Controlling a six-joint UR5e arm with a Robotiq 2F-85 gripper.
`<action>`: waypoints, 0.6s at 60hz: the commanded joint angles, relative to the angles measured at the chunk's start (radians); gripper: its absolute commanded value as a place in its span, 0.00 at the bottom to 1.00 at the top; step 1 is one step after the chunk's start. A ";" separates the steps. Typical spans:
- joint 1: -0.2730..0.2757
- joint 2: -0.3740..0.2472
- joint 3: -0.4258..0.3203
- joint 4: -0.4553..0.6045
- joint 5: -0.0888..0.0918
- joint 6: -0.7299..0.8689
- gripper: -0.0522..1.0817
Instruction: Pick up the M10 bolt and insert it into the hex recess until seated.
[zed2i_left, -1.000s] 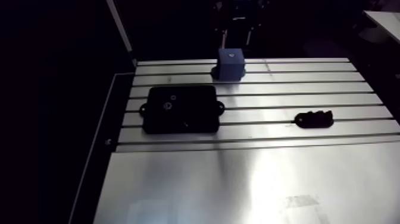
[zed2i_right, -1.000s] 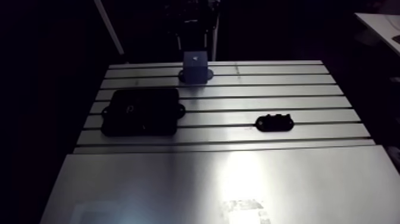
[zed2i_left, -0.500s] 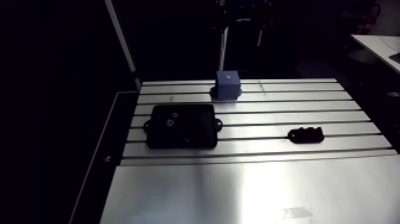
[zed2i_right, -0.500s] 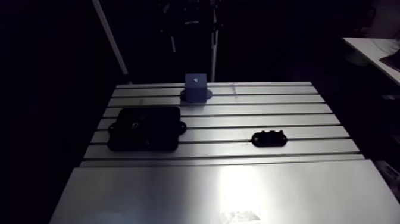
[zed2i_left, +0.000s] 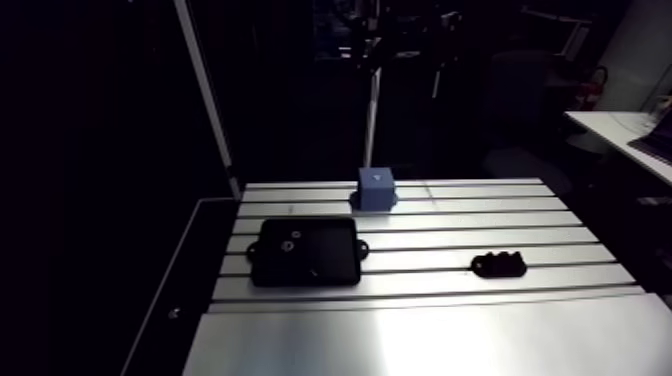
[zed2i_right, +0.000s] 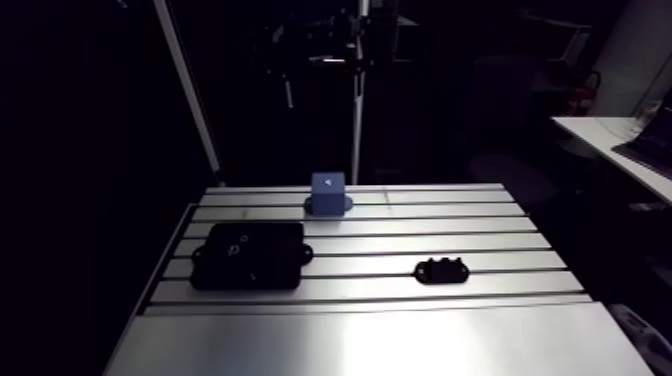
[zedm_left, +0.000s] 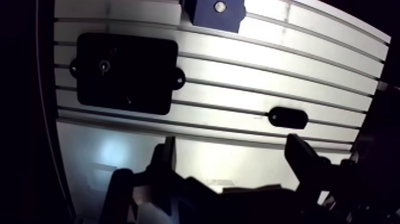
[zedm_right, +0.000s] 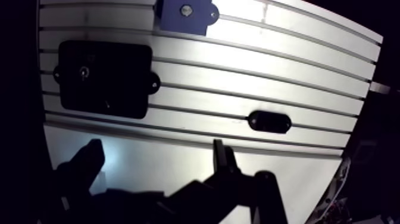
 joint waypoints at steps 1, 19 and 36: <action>-0.006 -0.098 0.035 -0.011 0.027 -0.018 0.06; 0.002 -0.114 0.037 0.000 0.064 -0.008 0.06; 0.004 -0.116 0.043 -0.003 0.031 -0.003 0.06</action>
